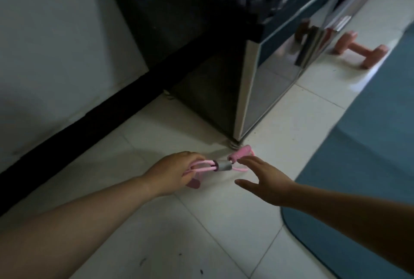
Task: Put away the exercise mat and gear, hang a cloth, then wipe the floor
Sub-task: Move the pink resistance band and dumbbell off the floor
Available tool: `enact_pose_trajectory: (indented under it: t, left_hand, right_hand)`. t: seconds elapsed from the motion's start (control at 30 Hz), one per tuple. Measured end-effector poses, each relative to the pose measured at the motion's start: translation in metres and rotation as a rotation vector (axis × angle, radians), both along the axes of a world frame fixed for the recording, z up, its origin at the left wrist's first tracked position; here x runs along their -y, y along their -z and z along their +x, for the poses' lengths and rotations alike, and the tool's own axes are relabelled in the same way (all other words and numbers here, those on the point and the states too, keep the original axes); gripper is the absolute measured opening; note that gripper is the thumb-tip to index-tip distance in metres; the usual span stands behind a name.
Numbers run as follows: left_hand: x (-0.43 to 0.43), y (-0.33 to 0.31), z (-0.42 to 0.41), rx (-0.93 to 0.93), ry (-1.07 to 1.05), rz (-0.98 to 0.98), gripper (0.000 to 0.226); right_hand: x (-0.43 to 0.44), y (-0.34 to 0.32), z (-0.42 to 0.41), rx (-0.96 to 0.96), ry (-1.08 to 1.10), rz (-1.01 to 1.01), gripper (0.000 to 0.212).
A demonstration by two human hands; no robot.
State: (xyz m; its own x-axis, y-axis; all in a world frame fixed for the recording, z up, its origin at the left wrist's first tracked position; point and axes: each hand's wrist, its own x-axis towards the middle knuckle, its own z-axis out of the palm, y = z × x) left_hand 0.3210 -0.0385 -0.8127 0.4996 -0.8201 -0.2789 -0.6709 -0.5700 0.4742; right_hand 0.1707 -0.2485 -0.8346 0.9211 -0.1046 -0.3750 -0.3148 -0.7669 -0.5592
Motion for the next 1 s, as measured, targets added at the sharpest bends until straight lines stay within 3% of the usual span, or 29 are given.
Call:
enact_pose_trajectory:
  t: [0.17,0.37,0.47,0.77,1.0]
  left_hand:
    - [-0.073,0.01,0.006,-0.139,-0.36,-0.143,0.03]
    - [-0.148,0.053,0.011,-0.037,-0.607,-0.131,0.036]
    - [-0.175,0.058,0.025,-0.033,-0.719,-0.147,0.034]
    - [-0.248,0.05,0.096,0.102,-0.794,-0.055,0.034]
    - [-0.216,0.046,0.098,0.136,-0.665,-0.088,0.044]
  right_hand:
    - [-0.05,-0.009,0.052,-0.031,-0.099,-0.011,0.052]
    - [-0.11,0.003,0.102,-0.04,-0.09,0.065,0.028]
    - [-0.132,0.017,0.12,-0.044,-0.132,0.035,0.043]
    - [-0.157,0.025,0.157,-0.05,-0.167,0.022,0.047]
    - [-0.156,0.021,0.149,-0.053,-0.147,0.044,0.049]
